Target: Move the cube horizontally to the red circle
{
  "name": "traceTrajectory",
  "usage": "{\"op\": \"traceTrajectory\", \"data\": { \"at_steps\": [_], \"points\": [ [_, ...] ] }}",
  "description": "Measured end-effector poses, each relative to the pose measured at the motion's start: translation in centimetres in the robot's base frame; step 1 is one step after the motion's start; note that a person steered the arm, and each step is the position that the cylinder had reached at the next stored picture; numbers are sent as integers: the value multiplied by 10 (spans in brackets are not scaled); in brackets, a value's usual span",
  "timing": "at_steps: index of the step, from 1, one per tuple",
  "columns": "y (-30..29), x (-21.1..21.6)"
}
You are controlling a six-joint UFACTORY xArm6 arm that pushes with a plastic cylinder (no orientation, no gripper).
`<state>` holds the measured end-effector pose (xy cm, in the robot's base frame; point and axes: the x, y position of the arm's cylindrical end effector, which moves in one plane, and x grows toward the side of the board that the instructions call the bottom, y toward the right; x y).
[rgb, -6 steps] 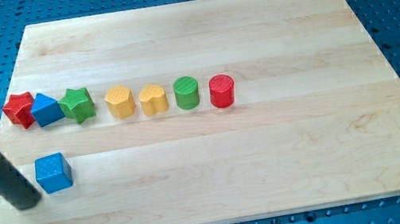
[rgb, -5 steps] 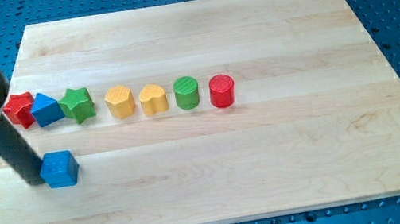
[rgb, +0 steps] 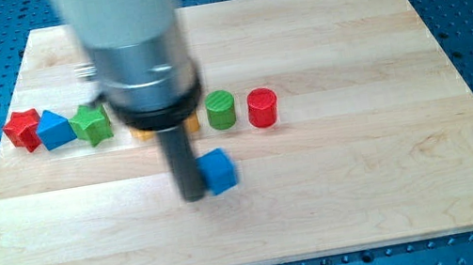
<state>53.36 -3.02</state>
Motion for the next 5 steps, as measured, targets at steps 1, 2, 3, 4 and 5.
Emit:
{"op": "traceTrajectory", "data": {
  "at_steps": [1, 2, 3, 4, 5],
  "points": [
    [63, -7],
    [93, -20],
    [106, -37],
    [106, -43],
    [107, -28]
  ]
}}
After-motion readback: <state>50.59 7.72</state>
